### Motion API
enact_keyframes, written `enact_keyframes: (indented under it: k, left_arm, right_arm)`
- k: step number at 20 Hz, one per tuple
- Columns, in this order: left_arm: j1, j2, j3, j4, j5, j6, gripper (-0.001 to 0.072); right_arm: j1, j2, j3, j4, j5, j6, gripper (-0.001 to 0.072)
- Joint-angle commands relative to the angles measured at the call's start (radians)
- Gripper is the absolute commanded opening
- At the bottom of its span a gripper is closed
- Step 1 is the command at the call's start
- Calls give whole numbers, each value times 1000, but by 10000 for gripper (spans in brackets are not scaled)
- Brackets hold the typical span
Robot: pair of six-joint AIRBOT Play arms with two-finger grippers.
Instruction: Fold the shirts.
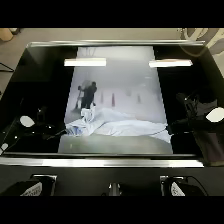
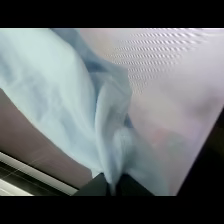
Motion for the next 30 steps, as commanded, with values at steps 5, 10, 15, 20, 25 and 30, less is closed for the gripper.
enact_keyframes:
  k: [5,10,15,20,25,30]
  left_arm:
    - [-3,398,701,29,215,206,23]
    - [-3,505,1151,327,353,-122,23]
    - [-3,507,1151,436,59,-190,23]
    - [-3,502,986,647,-65,-195,23]
    - [-5,498,613,478,-71,-195,24]
    - [-5,481,162,232,46,-184,25]
  right_arm:
    - [0,169,598,-108,-267,-40,18]
    - [0,303,985,-269,-407,-25,18]
    - [0,341,991,-403,-139,-1,18]
    - [0,248,969,-673,146,198,18]
    - [0,93,742,-472,264,211,19]
    - [0,-122,378,-277,-43,204,19]
